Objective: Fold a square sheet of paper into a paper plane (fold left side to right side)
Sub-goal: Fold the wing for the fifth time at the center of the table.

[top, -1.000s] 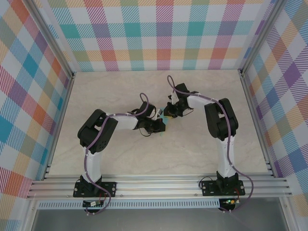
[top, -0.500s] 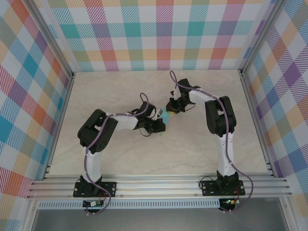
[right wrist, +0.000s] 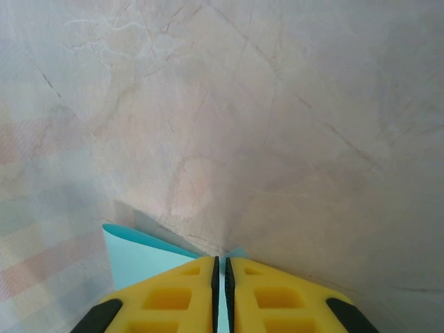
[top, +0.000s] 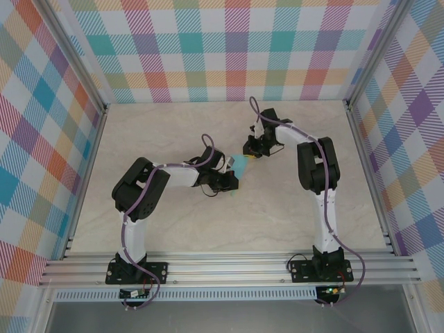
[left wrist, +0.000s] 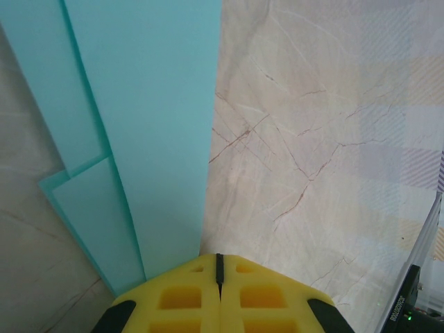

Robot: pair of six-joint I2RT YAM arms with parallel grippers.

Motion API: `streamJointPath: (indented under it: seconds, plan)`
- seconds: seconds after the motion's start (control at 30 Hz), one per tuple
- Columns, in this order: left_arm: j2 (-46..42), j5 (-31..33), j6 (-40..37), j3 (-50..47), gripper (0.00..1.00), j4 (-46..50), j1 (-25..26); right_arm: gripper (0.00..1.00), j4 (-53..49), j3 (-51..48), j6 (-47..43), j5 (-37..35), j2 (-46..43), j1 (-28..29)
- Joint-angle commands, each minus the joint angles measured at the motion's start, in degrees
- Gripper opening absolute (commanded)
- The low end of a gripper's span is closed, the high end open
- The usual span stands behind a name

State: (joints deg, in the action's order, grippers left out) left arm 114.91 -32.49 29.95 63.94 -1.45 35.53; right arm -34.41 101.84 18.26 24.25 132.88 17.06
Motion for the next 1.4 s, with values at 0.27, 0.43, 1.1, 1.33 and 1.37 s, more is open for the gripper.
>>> streamJointPath:
  seconds: [0.27,0.43,1.1,1.33,1.37]
  plan:
    - [1.0,-0.3,-1.0,-1.6,0.00,7.3,0.2,0.19,2.2,-5.7,-1.0,0.6,-10.4,-1.8]
    - [1.0,-0.4,-1.1,-1.2,0.00,7.6,0.2,0.19,8.8,-16.4,2.5,4.3,-14.3,2.4]
    - [-2.5,-4.1,-7.0,-1.8,0.00,16.7,0.7,0.17,-0.9,-9.5,3.8,-1.3,-3.9,4.7]
    - [-3.9,-4.8,-8.4,-3.9,0.00,19.4,1.3,0.17,-1.1,-8.4,4.3,-1.5,-2.6,4.9]
    - [-4.1,-4.9,-8.4,-4.0,0.01,19.5,1.2,0.16,-1.3,-8.2,4.2,-1.6,-2.4,4.9]
